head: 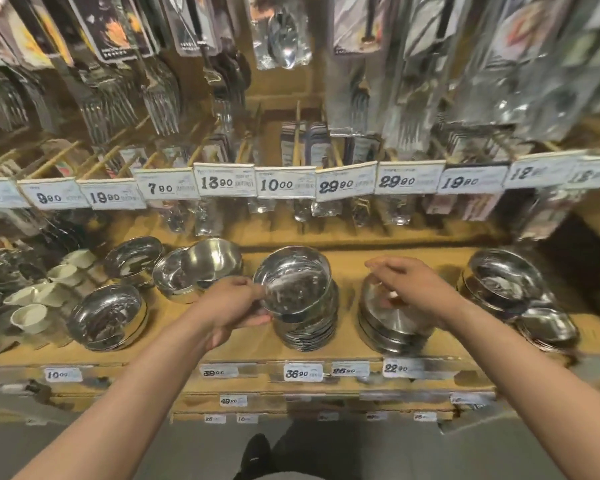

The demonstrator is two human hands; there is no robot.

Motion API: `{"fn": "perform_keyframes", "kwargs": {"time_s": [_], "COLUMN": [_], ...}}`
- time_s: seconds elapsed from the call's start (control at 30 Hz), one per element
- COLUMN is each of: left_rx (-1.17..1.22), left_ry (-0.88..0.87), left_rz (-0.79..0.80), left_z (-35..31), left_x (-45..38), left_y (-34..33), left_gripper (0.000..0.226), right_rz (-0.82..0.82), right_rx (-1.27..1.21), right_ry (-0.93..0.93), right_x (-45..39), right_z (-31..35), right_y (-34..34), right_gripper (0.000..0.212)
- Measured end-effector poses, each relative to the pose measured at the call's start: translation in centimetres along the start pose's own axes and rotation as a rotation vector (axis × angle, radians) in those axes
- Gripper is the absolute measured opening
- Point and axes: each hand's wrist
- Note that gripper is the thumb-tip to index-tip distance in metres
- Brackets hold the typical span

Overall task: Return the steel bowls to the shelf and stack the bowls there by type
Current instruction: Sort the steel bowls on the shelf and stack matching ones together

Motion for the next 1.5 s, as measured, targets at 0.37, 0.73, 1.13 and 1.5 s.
{"fn": "perform_keyframes", "kwargs": {"time_s": [0.37, 0.73, 1.13, 1.5], "left_rx": [-0.142, -0.303, -0.295, -0.296], "left_ry": [-0.064, -0.321, -0.277, -0.247], "left_rz": [0.312, 0.362, 0.106, -0.093], "left_z": [-4.5, -7.7, -5.5, -4.1], "left_x": [0.0, -0.1, -2.7, -4.3], "left_y": [-11.6, -23.5, -34.7, -36.6], "left_gripper": [0.037, 0.018, 0.019, 0.015], "right_rz": [-0.144, -0.445, -0.349, -0.207], "right_rx": [-0.358, -0.289, -0.199, -0.028], "right_ry": [-0.026, -0.060, 0.002, 0.064], "right_x": [6.9, 7.9, 2.2, 0.0], "right_z": [0.8, -0.4, -6.8, -9.4], "right_y": [5.2, 14.9, 24.6, 26.1], "right_gripper": [0.030, 0.017, 0.016, 0.014]}}
Point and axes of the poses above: each hand's wrist, its own x-axis away from the middle knuckle, its own y-axis out of the back of the hand, z = x × y, and after that the axes turned 1 degree about -z, right-handed
